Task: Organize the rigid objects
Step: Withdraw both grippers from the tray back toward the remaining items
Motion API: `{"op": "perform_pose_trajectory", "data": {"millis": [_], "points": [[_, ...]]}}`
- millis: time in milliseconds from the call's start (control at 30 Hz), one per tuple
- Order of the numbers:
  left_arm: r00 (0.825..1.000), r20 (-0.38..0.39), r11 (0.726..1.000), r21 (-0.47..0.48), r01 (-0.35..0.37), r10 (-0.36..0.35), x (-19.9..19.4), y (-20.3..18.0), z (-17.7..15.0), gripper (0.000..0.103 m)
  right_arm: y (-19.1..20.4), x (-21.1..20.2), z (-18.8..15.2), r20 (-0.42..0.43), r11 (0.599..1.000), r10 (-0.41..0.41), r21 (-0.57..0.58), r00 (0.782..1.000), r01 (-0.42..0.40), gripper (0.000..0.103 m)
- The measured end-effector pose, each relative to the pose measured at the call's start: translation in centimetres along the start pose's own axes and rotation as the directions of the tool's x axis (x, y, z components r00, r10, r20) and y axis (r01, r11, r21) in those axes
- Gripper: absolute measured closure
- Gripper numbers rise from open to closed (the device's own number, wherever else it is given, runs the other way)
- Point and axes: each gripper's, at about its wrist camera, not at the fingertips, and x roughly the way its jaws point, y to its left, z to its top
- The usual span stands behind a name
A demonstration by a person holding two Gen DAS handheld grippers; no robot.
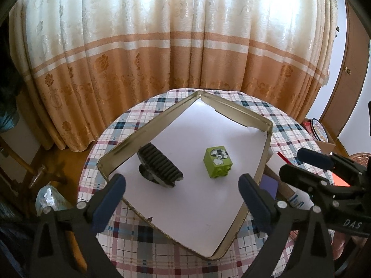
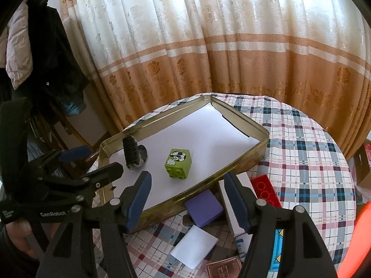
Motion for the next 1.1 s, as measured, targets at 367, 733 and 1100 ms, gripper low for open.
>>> {"op": "perform_pose_trajectory", "data": {"millis": [367,733,1100], "points": [[1.0,0.012,1.0,0.002,-0.004,0.004,-0.5,0.1,0.0,0.0,0.5,-0.8,-0.3,0.02,1.0,0.001,-0.007,1.0,-0.001,0.026],[1.0,0.013,1.0,-0.007,0.003,-0.003,-0.9,0.0,-0.2,0.0,0.4,-1.2,-0.6,0.037,1.0,-0.02,0.007,0.999,0.02,0.013],[1.0,0.005,1.0,0.0,0.022,-0.022,-1.1,-0.5,-0.4,0.0,-0.1,-1.5,-1.0,0.034,1.0,-0.02,0.024,0.999,0.019,0.013]]}}
